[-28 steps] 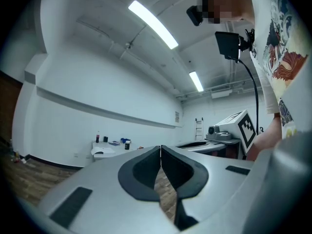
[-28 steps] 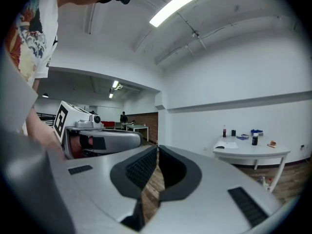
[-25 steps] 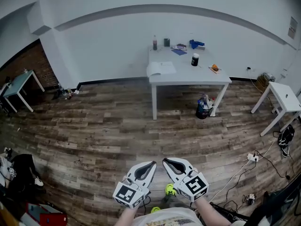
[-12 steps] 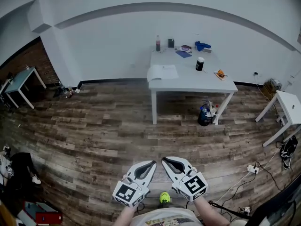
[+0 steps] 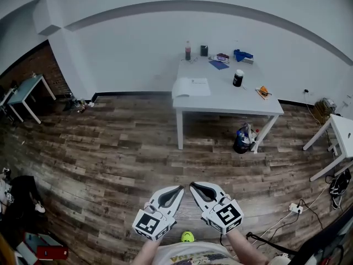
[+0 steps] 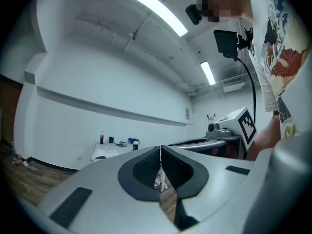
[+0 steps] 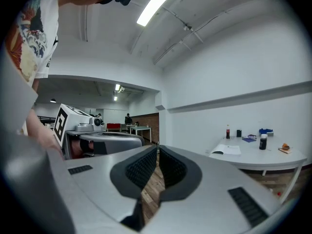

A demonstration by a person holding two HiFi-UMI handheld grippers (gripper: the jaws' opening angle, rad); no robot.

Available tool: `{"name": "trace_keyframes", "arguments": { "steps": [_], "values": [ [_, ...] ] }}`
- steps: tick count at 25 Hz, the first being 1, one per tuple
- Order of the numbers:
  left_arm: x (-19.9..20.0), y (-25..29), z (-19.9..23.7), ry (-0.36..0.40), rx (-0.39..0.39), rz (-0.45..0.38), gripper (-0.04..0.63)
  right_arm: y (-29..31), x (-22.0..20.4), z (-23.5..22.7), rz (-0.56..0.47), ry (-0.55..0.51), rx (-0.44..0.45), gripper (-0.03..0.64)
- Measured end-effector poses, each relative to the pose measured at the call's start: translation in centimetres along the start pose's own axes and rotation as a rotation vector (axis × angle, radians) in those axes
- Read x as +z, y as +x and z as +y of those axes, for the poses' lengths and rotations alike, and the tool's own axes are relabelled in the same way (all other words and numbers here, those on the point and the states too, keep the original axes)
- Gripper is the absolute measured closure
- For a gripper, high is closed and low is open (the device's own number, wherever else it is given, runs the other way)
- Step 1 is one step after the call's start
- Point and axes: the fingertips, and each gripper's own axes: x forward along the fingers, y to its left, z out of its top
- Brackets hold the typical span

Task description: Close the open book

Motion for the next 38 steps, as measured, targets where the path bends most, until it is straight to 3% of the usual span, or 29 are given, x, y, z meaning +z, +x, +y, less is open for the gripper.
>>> {"name": "trace_keyframes", "arguments": {
  "steps": [10, 21, 38],
  "values": [
    [0.0, 3.4, 3.7, -0.015, 0.046, 0.017, 0.581, 3.2, 0.0, -3.8, 0.016, 0.013, 0.032, 0.595],
    [0.0, 8.2, 10.7, -0.039, -0.02, 0.028, 0.581, 9.3, 0.9, -9.3, 0.027, 0.02, -0.032, 0.595],
    [1.5, 15.5, 29.1, -0.022, -0.085, 0.017, 0.581, 26.7, 3.6, -17.5, 0.032, -0.007, -0.079, 0.595]
  ]
}}
